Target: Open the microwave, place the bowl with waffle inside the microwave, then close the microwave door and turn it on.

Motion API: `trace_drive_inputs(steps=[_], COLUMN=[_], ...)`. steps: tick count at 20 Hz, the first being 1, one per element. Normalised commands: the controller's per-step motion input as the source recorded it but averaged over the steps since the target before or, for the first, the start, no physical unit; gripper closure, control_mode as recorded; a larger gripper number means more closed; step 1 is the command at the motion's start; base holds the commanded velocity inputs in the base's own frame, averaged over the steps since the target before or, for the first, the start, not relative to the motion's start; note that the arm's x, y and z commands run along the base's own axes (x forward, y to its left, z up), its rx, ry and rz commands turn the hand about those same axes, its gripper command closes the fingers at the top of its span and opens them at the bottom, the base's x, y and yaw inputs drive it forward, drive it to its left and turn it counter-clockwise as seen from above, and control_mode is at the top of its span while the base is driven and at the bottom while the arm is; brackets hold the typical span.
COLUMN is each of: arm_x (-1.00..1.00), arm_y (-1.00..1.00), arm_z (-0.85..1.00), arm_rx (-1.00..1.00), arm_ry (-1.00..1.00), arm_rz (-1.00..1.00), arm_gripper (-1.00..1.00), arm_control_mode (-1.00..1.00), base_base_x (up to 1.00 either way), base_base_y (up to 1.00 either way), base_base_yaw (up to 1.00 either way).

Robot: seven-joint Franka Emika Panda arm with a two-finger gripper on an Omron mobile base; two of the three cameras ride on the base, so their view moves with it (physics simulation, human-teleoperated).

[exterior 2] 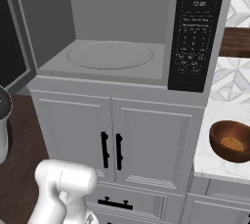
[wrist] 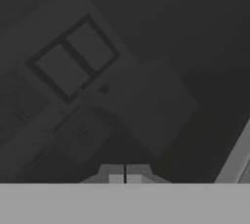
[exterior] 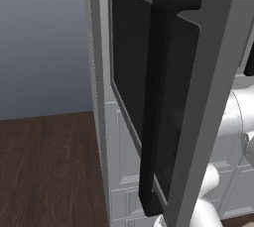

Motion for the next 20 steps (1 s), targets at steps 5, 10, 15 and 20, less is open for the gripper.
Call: trace_drive_inputs(steps=[5, 10, 15, 20], arm_x=[0.41, 0.23, 0.11, 0.03], arm_y=[0.65, 0.41, -0.3, -1.0], arm_z=[-0.7, -0.29, 0.01, 0.0], arm_rx=[0.01, 0.0, 0.02, 0.02], arm_ry=[0.04, -0.01, 0.08, 0.58], arm_rz=[-0.09, -0.06, -0.09, -0.24], arm_gripper=[1.0, 1.0, 1.0, 1.0], arm_control_mode=[-1.0, -1.0, -1.0, -1.0], base_base_x=[0.0, 0.0, 0.0, 0.0], base_base_y=[0.0, 0.0, 0.0, 0.0], base_base_yaw=[0.0, 0.0, 0.0, 0.0])
